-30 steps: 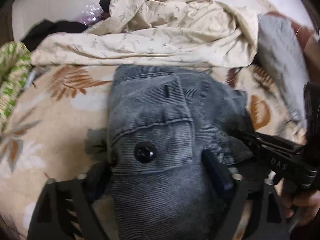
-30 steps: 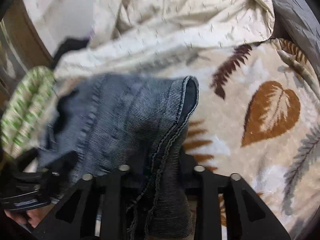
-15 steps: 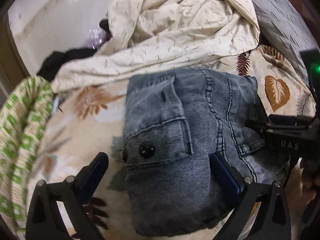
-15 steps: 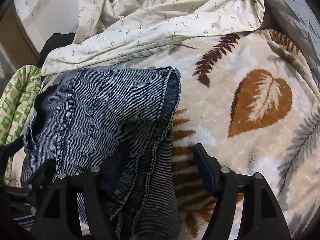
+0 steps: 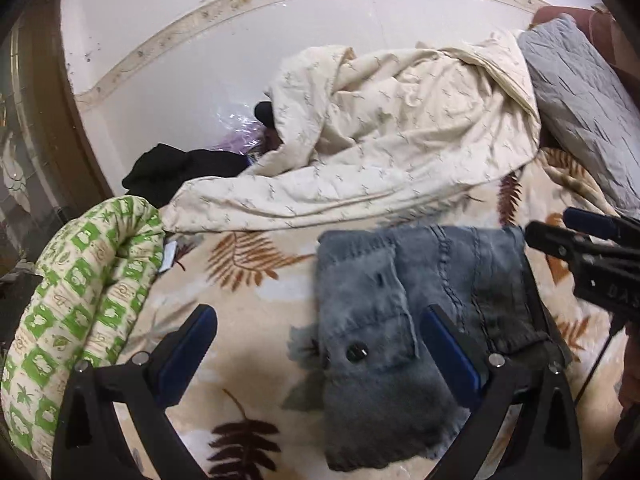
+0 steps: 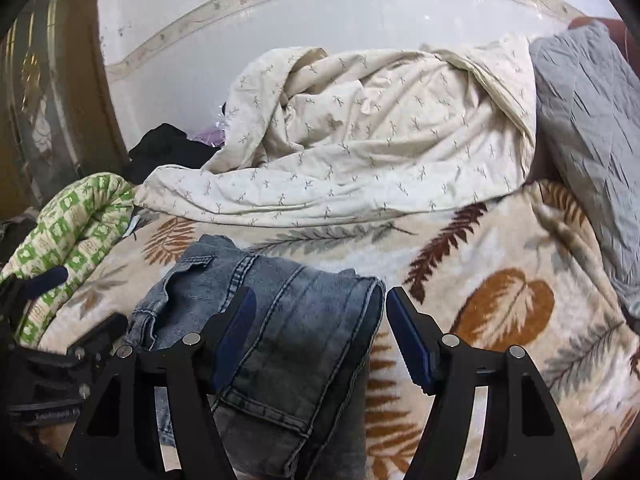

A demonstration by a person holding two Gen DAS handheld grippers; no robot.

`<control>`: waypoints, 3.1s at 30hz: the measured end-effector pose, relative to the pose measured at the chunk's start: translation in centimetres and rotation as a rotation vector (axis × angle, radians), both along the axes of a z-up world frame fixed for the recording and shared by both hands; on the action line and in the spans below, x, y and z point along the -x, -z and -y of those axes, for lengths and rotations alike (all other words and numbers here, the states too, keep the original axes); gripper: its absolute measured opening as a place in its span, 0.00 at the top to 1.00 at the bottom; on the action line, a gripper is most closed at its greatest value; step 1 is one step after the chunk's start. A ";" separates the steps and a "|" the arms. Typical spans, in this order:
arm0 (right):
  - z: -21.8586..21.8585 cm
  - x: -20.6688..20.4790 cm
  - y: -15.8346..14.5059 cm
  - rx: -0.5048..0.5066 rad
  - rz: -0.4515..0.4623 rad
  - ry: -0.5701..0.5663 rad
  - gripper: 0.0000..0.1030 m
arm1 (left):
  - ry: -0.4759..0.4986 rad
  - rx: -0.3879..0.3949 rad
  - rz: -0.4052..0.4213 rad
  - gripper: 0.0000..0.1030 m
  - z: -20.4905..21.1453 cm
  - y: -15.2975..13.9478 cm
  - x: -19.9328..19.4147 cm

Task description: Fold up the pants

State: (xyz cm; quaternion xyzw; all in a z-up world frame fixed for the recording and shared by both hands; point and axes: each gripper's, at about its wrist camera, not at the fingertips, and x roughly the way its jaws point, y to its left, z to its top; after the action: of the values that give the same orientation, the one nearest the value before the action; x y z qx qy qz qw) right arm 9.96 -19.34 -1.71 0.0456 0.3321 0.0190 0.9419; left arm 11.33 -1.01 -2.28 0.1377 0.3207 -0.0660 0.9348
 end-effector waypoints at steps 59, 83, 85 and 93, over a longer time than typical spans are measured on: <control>0.6 7.4 -1.9 -0.038 -0.019 0.069 0.28 | -0.104 0.003 -0.002 0.00 -2.1 -1.0 2.7; -4.8 21.6 -6.6 0.029 0.306 0.027 0.26 | -0.212 0.110 0.087 0.00 -8.5 -6.9 16.5; -4.9 22.7 -7.7 0.021 0.343 0.035 0.24 | -0.210 0.108 0.119 0.00 -8.7 -8.1 17.5; -6.9 25.9 -10.9 0.045 0.395 0.034 0.18 | -0.215 0.120 0.199 0.00 -9.9 -12.4 21.0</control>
State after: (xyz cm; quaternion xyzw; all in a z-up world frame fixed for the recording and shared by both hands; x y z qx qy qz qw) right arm -15.94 -12.43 9.22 0.0257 0.1405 0.0044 0.9897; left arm -9.62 8.85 10.08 0.0525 0.2350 0.0293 0.9701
